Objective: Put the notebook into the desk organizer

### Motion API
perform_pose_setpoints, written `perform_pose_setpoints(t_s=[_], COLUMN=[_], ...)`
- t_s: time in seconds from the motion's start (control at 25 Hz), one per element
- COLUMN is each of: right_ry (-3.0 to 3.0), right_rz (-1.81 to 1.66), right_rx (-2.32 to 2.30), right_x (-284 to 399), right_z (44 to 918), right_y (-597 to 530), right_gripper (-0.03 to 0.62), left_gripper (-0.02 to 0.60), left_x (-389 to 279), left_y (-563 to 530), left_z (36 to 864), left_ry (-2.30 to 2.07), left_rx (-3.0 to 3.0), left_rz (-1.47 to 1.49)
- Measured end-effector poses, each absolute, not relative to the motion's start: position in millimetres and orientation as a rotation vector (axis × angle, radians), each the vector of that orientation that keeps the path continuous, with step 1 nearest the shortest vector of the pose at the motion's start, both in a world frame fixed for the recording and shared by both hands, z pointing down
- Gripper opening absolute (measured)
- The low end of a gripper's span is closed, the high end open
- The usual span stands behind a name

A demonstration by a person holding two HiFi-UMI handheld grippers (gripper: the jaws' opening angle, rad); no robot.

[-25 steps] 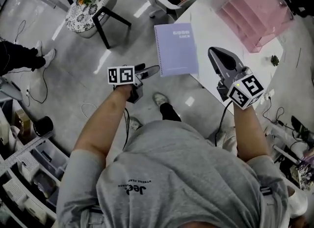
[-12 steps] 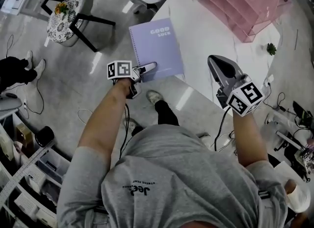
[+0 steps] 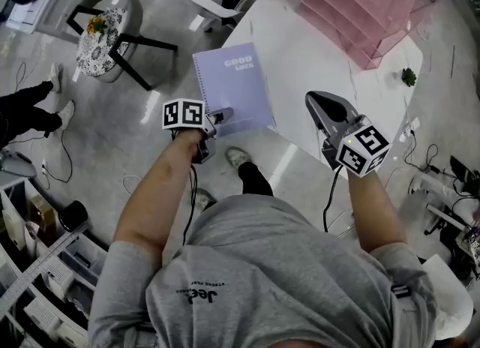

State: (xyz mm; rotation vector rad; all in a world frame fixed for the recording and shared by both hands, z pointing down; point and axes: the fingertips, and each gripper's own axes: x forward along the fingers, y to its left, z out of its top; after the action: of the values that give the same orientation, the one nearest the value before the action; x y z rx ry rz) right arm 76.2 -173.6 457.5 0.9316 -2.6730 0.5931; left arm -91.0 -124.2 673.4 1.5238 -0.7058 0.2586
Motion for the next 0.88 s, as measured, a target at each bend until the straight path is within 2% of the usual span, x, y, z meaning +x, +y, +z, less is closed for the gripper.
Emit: perform_pose_setpoints(t_s=[0.32,0.52,0.68,0.88], right_ry=[-2.698,-2.683,-2.672,-2.667], right_rz=[0.546,0.510,0.508,0.512], right_rx=[0.922,0.988,1.046,1.120], right_x=[73,100,122,150], right_z=[441,436,436,433], right_y=[-178,-183,-183,-182], right_gripper=[0.003,0.003,0.003,0.003], left_gripper=[0.091,0.091,0.091,0.091], left_x=[-125,-103,-60,1], left_y=[-123,-146,-159,-169], left_z=[641,615,587,546], left_ry=[-0.854,-0.822,-0.657,-0.402], left_rx=[1.818,2.043,2.224,2.314], left_rz=[0.911,1.166,1.152,0.940])
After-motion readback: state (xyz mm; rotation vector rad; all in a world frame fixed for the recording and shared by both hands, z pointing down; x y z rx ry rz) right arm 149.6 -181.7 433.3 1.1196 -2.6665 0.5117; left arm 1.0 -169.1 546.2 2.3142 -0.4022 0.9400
